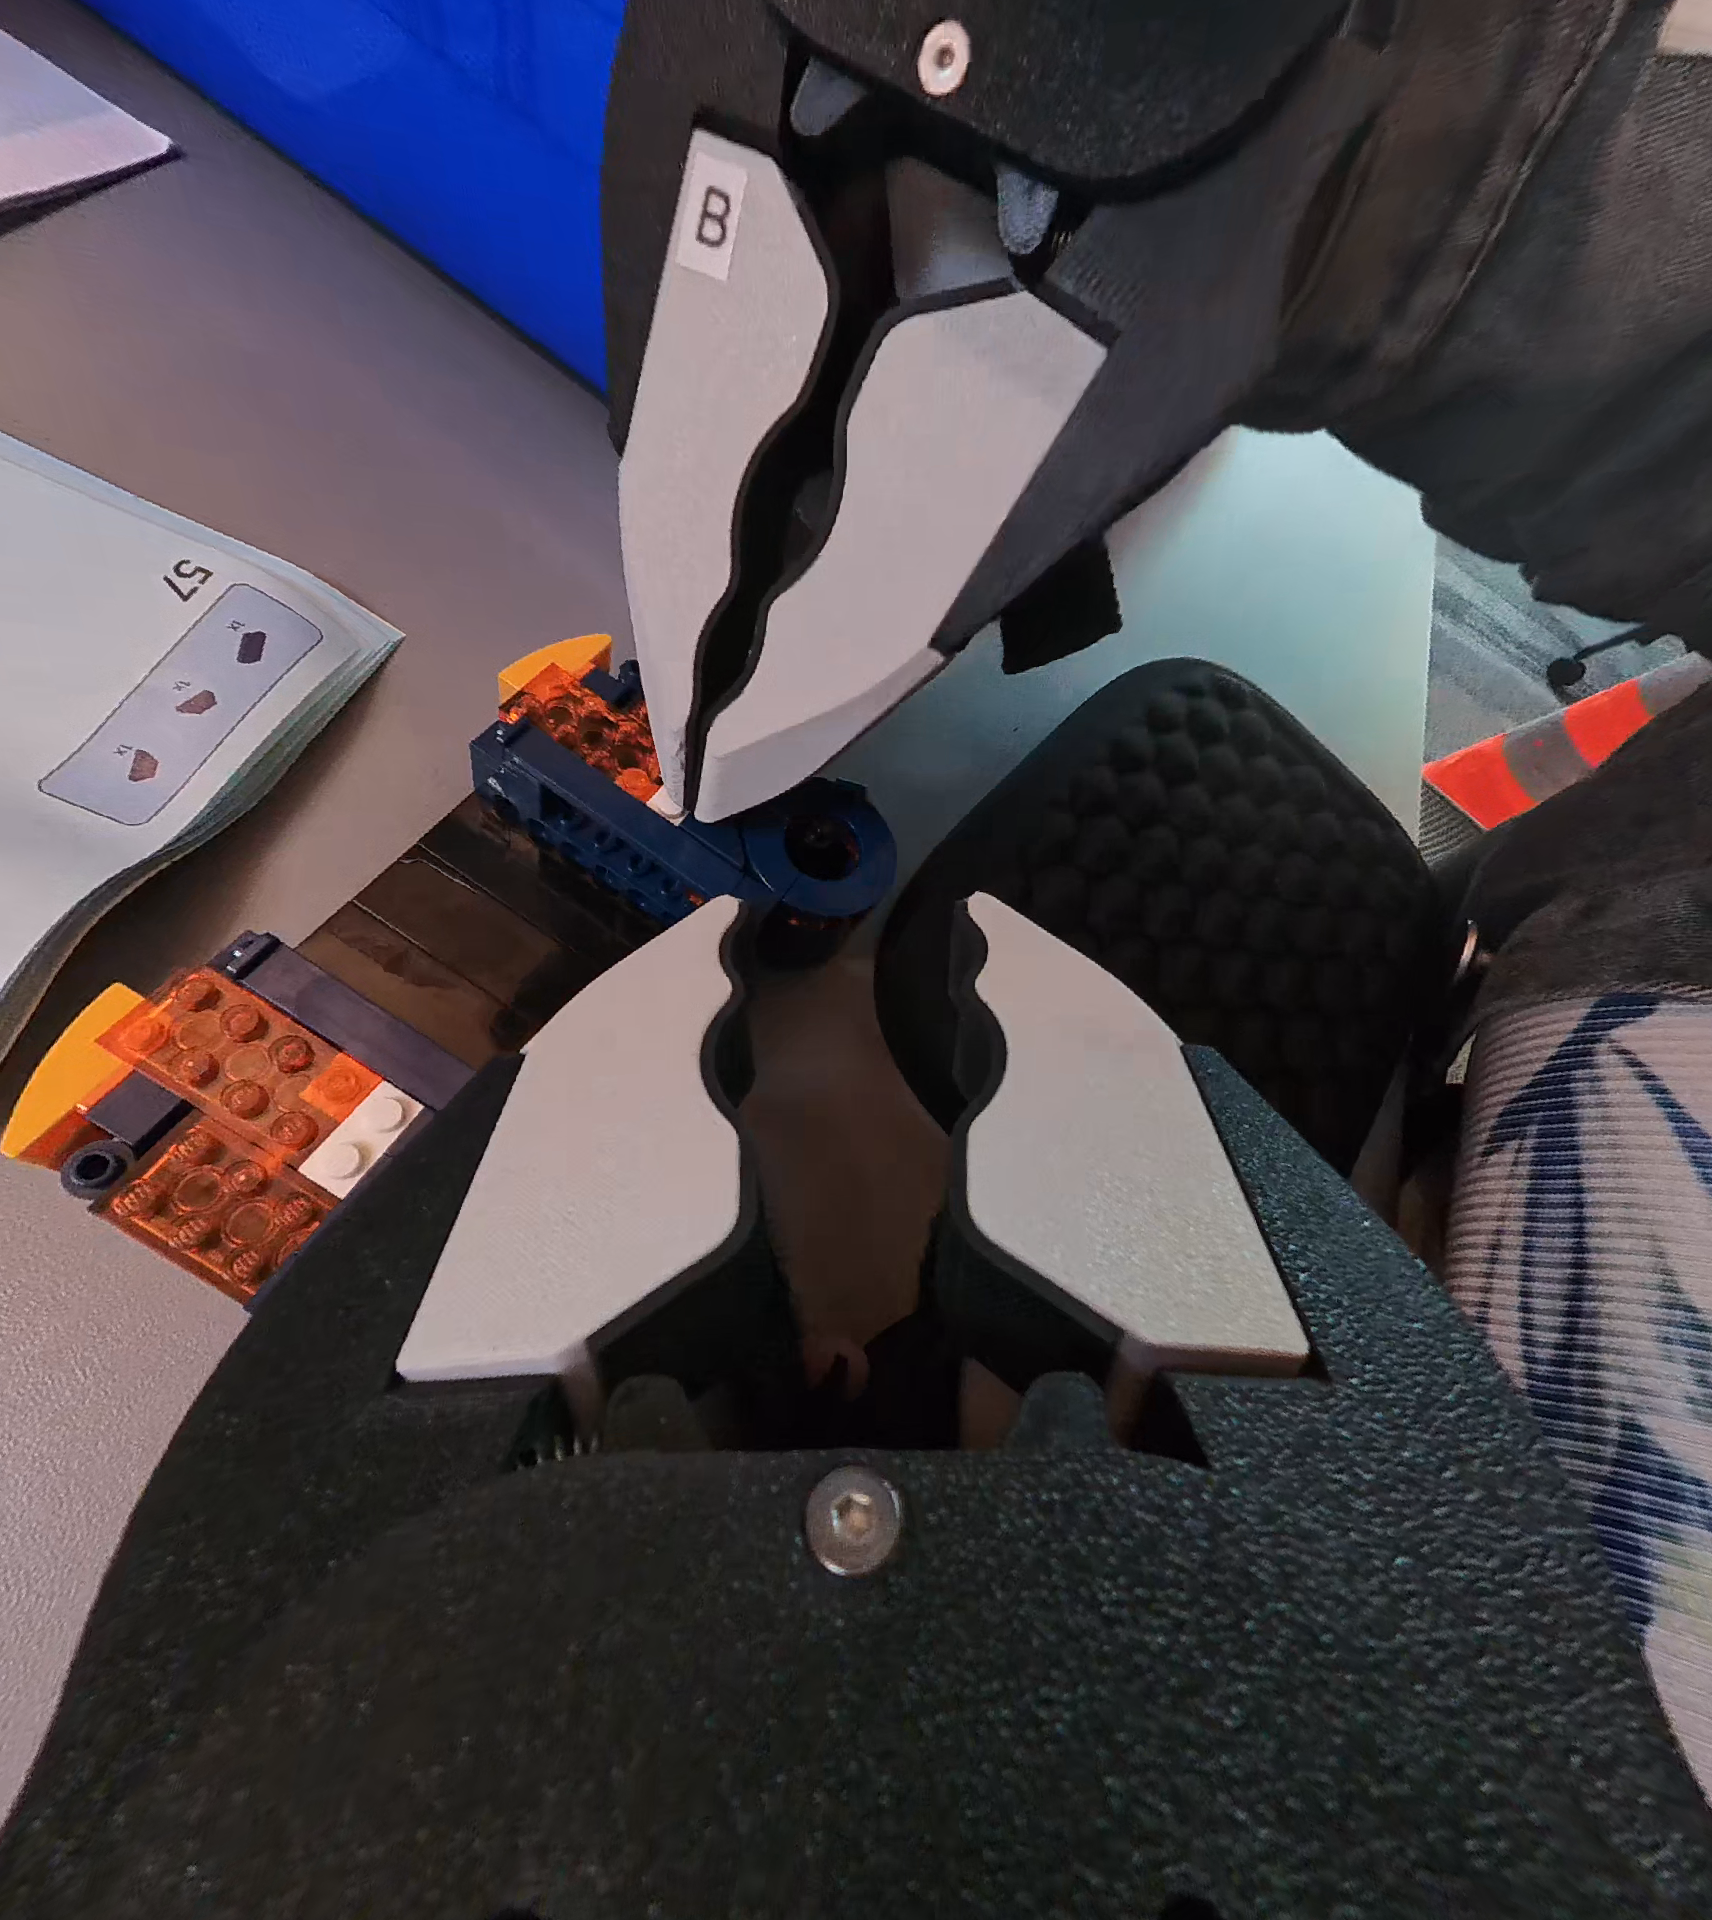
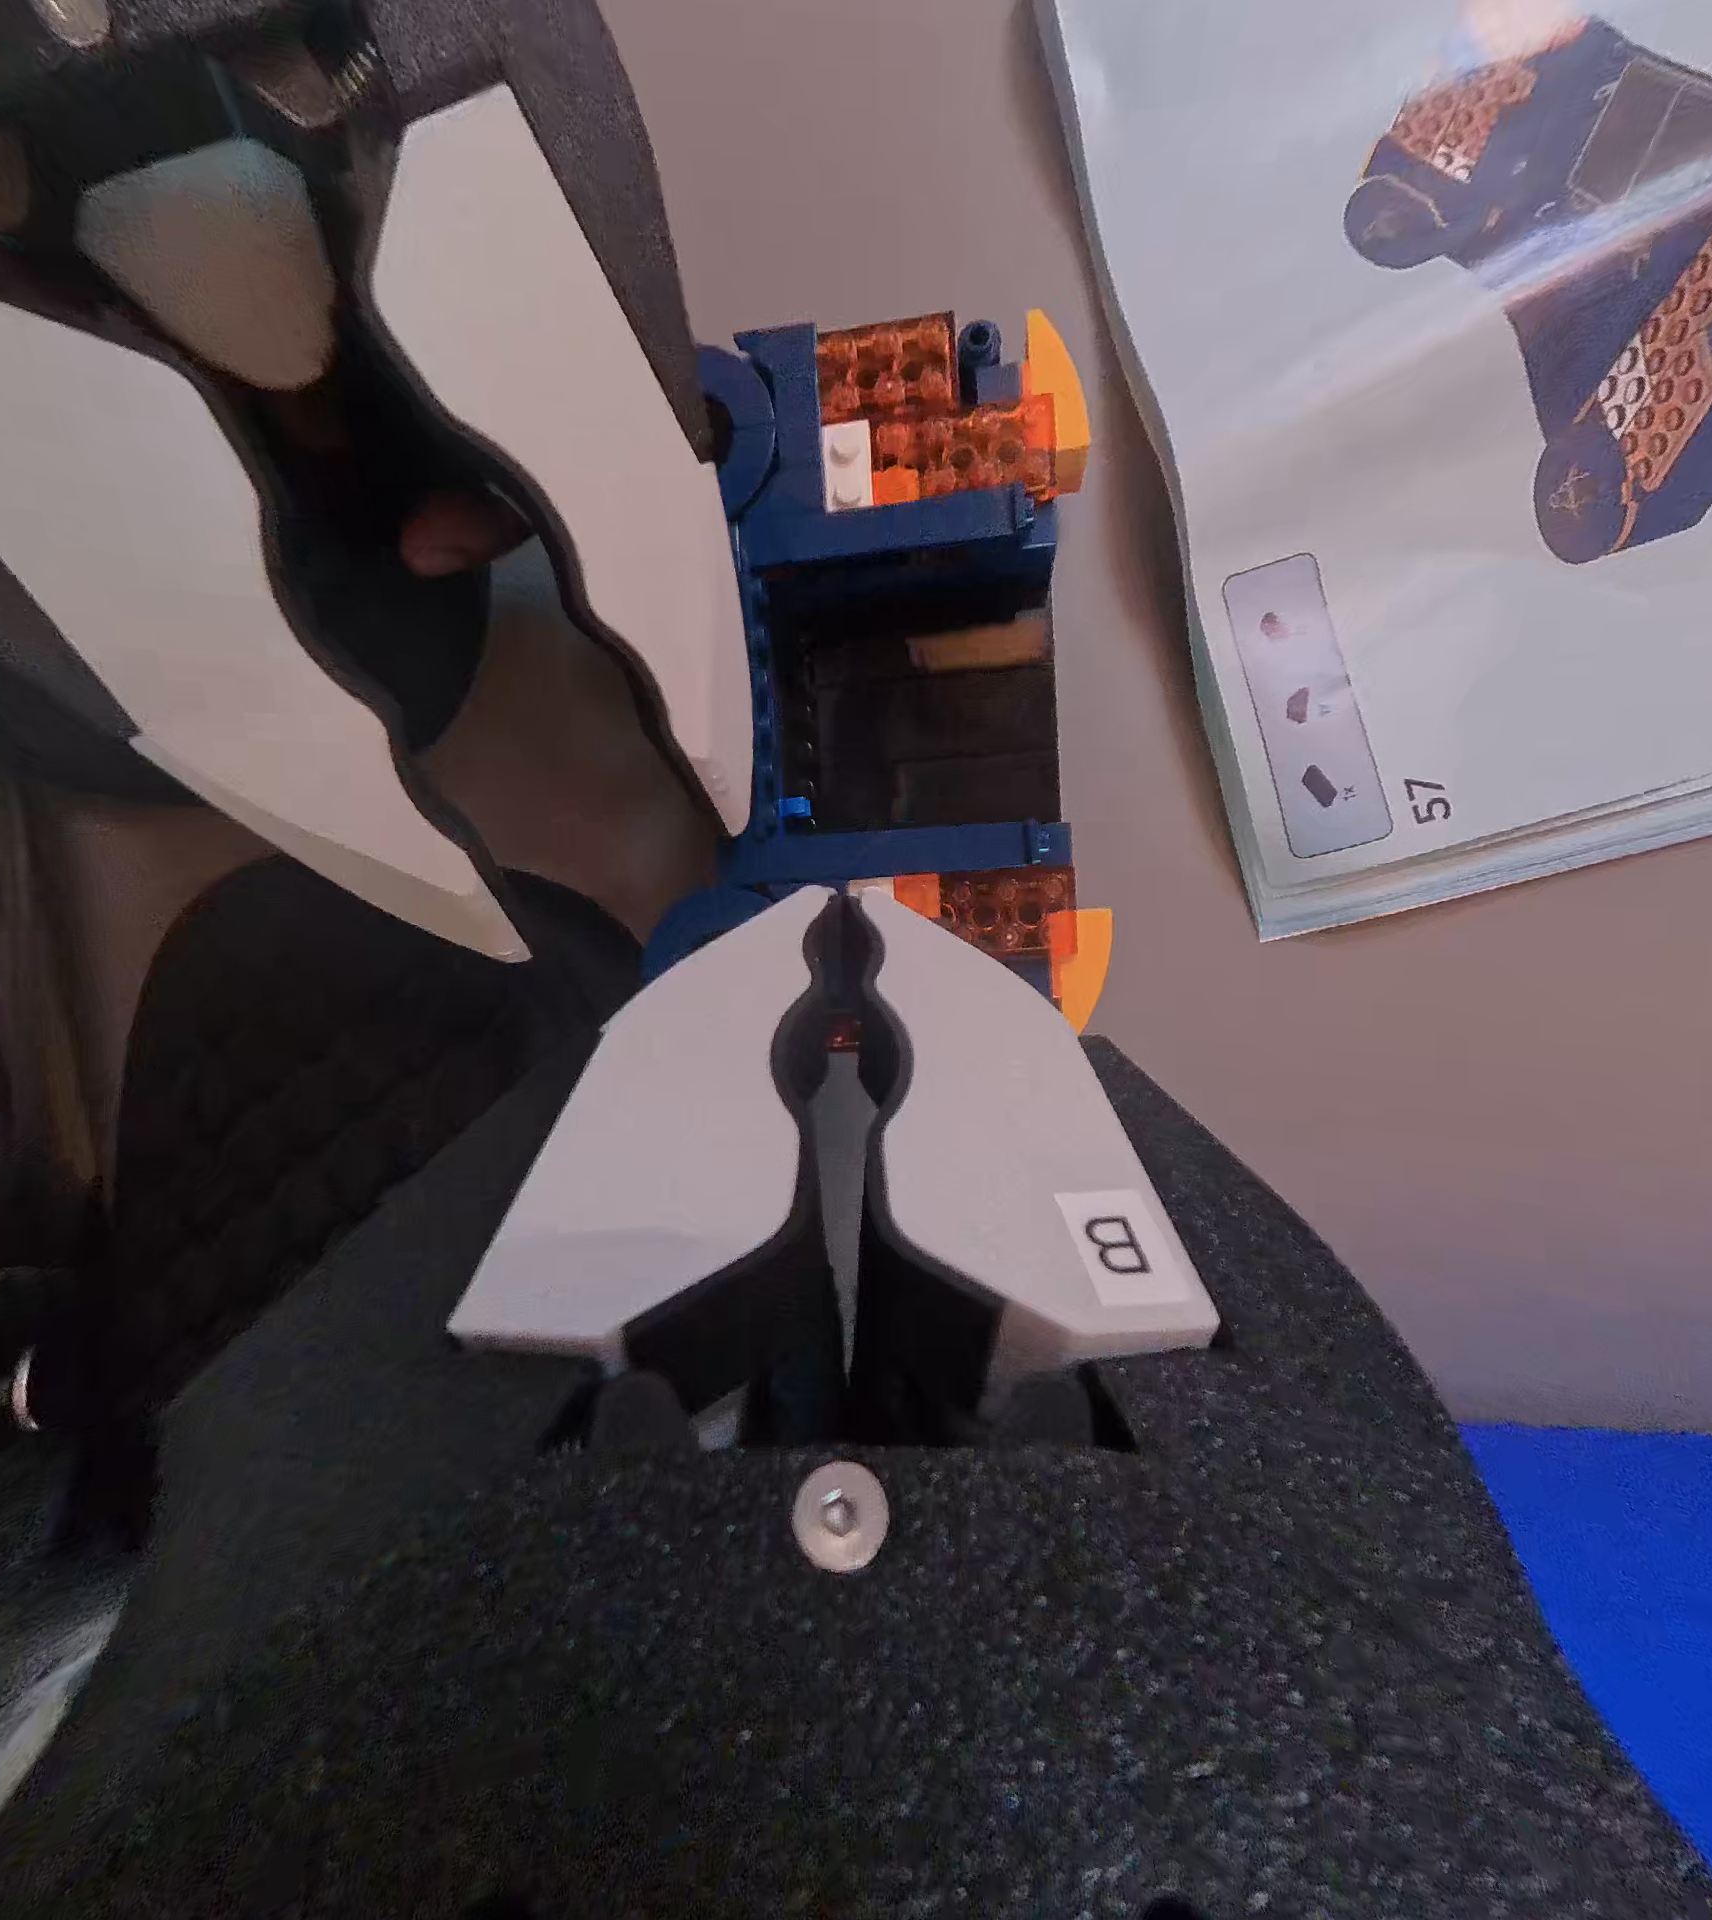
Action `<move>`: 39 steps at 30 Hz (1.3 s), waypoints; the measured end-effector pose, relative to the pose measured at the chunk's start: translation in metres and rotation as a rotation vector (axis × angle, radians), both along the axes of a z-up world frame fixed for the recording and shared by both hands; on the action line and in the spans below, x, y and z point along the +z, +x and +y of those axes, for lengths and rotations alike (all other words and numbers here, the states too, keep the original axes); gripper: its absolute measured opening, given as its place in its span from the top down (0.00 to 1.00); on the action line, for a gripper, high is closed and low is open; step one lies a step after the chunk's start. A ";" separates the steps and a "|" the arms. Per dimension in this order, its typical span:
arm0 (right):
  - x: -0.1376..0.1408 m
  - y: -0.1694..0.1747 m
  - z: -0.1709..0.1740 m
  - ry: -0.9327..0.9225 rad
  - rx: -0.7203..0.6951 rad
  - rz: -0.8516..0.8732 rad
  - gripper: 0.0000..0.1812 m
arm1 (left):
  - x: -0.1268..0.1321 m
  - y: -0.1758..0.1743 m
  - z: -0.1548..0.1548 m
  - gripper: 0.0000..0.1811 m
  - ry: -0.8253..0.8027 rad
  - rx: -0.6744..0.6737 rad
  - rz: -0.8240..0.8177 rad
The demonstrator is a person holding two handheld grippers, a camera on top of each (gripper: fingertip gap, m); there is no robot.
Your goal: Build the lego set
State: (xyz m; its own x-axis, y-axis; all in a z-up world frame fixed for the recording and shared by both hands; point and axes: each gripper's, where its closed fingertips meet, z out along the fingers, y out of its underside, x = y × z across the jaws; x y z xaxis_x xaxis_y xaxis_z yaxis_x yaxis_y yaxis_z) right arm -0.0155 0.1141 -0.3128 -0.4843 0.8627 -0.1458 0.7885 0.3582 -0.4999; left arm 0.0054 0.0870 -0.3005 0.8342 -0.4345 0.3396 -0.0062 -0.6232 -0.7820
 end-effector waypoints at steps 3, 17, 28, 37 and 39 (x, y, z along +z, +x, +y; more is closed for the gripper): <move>0.000 0.000 0.000 0.080 0.026 -0.064 1.00 | 0.000 -0.001 0.000 0.80 -0.004 0.006 -0.006; 0.000 -0.001 0.000 0.301 0.100 -0.131 1.00 | 0.024 -0.007 -0.002 0.79 0.137 0.038 -0.023; 0.038 0.029 0.009 0.153 -0.112 0.102 0.98 | 0.022 -0.008 -0.020 0.79 0.164 0.040 0.057; -0.011 0.058 0.011 0.157 -0.088 0.041 0.92 | 0.021 -0.006 -0.021 0.79 0.164 0.028 0.060; -0.016 0.056 0.009 0.143 -0.034 0.079 0.91 | 0.021 -0.005 -0.021 0.79 0.160 0.022 0.047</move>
State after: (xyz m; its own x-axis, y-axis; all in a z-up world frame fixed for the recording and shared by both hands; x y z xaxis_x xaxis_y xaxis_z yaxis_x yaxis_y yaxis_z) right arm 0.0409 0.1227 -0.3289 -0.4597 0.8879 0.0175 0.7615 0.4043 -0.5065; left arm 0.0000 0.0660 -0.2796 0.8572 -0.4616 0.2283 -0.0328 -0.4914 -0.8703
